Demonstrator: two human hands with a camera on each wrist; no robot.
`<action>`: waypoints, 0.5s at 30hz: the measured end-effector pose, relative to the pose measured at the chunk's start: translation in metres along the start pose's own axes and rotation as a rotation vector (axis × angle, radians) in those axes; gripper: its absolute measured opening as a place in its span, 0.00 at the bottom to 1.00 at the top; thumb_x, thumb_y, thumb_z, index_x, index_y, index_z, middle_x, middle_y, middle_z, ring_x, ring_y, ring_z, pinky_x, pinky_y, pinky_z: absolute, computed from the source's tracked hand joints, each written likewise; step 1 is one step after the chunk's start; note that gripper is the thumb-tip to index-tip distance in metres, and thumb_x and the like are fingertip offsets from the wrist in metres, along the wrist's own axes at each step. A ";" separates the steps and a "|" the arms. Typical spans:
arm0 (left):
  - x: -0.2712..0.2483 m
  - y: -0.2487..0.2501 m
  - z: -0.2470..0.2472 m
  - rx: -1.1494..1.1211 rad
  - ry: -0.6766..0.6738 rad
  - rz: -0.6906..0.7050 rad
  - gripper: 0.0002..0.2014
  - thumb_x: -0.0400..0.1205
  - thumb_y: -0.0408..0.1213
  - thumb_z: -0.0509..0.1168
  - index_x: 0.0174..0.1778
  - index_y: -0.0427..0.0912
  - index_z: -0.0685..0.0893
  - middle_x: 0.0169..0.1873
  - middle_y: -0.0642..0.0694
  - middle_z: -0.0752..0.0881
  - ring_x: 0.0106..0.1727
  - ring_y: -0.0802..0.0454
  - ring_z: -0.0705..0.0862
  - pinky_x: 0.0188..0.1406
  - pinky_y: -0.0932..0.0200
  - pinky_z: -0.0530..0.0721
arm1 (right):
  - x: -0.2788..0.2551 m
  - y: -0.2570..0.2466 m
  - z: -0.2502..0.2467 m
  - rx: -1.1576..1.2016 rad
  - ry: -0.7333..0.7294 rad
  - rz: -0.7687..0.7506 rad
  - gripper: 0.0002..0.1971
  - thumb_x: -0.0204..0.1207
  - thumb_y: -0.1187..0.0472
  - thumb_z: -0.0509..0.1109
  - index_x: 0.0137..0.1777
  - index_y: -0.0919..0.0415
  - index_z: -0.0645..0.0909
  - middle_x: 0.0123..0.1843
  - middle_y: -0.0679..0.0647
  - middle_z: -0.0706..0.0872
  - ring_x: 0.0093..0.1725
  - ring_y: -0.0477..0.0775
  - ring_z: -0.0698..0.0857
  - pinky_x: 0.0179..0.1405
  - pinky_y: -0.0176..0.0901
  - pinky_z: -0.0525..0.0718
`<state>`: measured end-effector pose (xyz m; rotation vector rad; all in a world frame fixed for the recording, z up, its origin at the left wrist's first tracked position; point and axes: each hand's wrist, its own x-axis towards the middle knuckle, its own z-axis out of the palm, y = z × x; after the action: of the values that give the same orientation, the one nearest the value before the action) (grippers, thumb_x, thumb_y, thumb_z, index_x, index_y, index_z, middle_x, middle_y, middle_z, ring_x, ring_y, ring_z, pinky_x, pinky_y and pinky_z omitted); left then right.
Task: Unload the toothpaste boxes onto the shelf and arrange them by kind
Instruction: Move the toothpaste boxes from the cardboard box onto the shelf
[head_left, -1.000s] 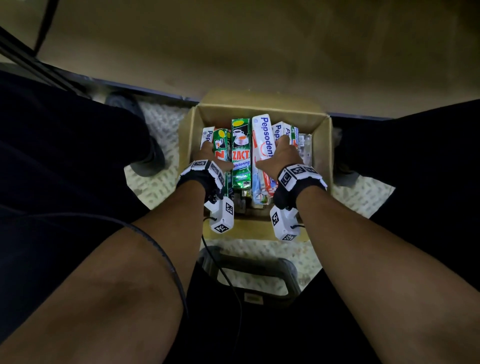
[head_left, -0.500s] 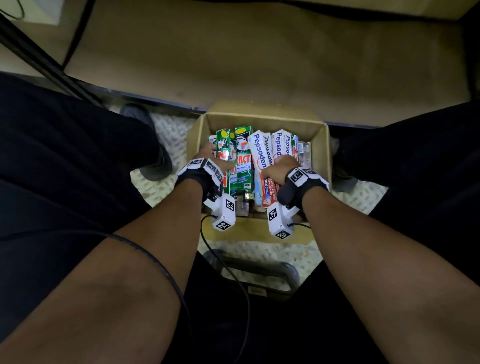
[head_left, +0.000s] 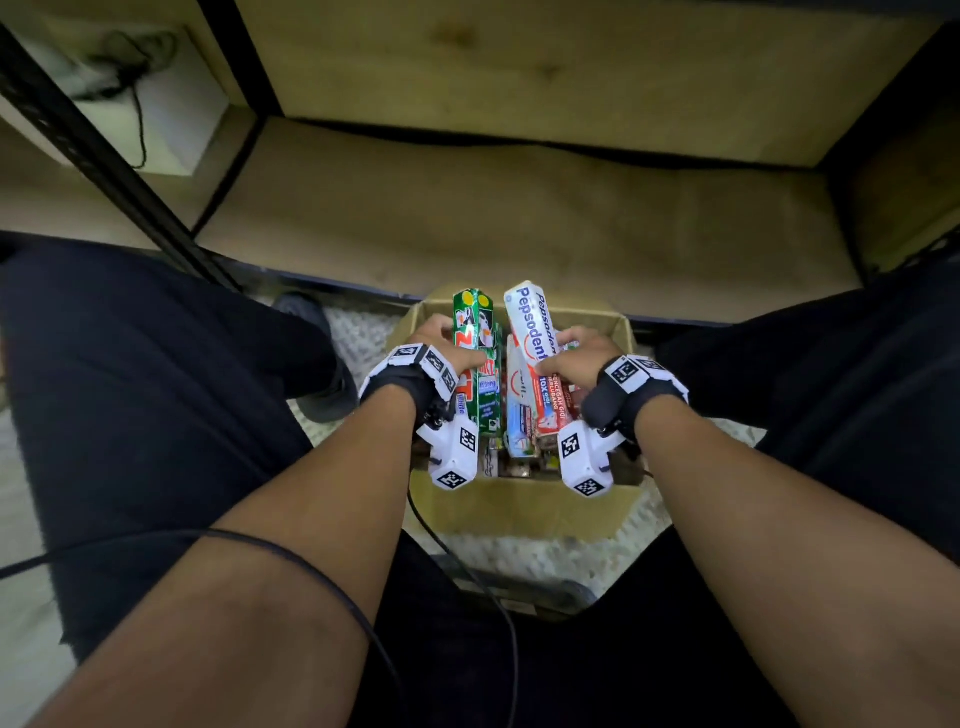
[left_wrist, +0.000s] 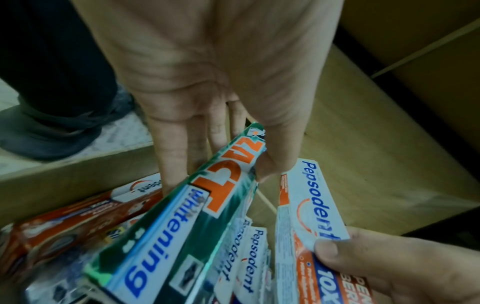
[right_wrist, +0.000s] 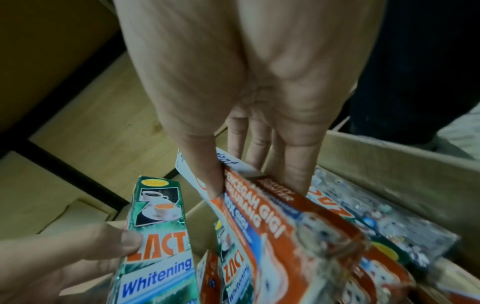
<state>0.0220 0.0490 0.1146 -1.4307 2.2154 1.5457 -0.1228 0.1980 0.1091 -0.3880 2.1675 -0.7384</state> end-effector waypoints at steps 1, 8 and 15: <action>-0.005 0.006 -0.003 0.000 0.002 0.025 0.26 0.69 0.43 0.79 0.60 0.49 0.76 0.44 0.50 0.89 0.37 0.52 0.90 0.38 0.56 0.89 | -0.006 -0.004 -0.005 0.020 0.020 -0.020 0.15 0.69 0.61 0.81 0.51 0.52 0.80 0.49 0.50 0.91 0.45 0.51 0.91 0.45 0.46 0.89; -0.044 0.057 -0.027 -0.076 0.026 0.199 0.26 0.72 0.39 0.78 0.60 0.47 0.72 0.47 0.50 0.86 0.41 0.51 0.89 0.42 0.45 0.92 | -0.057 -0.044 -0.049 0.160 0.116 -0.145 0.14 0.68 0.66 0.81 0.49 0.57 0.80 0.47 0.54 0.92 0.42 0.52 0.92 0.44 0.50 0.91; -0.080 0.123 -0.066 -0.129 0.100 0.360 0.29 0.71 0.41 0.78 0.65 0.49 0.73 0.48 0.50 0.89 0.43 0.52 0.89 0.42 0.45 0.92 | -0.105 -0.087 -0.102 0.199 0.204 -0.276 0.14 0.67 0.63 0.82 0.49 0.56 0.82 0.46 0.56 0.93 0.44 0.55 0.93 0.52 0.59 0.90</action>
<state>0.0056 0.0552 0.2743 -1.2118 2.5907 1.7853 -0.1324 0.2207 0.2778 -0.5331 2.2263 -1.1818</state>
